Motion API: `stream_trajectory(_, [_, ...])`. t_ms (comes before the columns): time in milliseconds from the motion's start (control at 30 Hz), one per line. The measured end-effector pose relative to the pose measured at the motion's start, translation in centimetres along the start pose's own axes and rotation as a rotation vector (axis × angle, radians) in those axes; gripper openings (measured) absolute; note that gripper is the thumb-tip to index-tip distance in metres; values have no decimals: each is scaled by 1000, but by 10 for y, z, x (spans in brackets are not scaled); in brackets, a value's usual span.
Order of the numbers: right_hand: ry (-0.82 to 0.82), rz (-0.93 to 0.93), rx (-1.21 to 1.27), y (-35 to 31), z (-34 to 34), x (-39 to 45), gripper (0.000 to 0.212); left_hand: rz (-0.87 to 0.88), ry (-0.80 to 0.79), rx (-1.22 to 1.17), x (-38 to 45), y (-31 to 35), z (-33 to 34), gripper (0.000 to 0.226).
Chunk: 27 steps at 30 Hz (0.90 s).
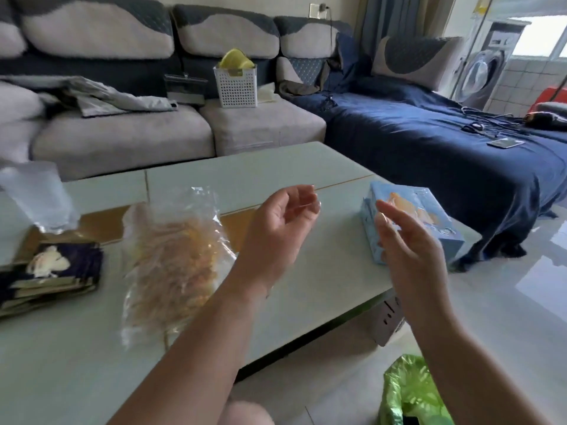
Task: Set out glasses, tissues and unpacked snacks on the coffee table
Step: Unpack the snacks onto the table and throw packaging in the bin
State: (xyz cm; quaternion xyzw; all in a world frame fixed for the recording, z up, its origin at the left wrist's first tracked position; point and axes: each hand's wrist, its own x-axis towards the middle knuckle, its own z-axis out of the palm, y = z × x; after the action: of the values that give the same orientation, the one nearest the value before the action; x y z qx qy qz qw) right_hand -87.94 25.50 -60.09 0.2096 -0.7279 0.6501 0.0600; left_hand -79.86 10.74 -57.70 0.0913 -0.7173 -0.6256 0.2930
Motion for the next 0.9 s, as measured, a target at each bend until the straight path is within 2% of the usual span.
stream_trajectory(100, [-184, 15, -13, -14, 44, -15, 20, 28, 59, -21, -18, 19, -57, 18])
stream_trajectory(233, [-416, 132, -30, -27, 97, -24, 25, -7, 201, 43, -40, 21, -136, 18])
stream_trajectory(300, [-495, 222, -26, -29, 120, -21, 27, -94, 306, 81, -47, 8, -167, 23])
stream_trajectory(367, [-558, 317, -24, -27, 140, -16, 25, -228, 387, 44, -52, -10, -186, 38])
stream_trajectory(467, [-664, 440, -50, -20, 163, -8, 40, -414, 403, -45, -59, -36, -195, 58])
stream_trajectory(633, [-725, 633, 0, -14, 180, -8, 50, -562, 411, -434, -57, -56, -197, 69])
stream_trajectory(900, [-740, 564, -7, -18, 175, -6, 27, -577, 341, -484, -49, -58, -196, 73])
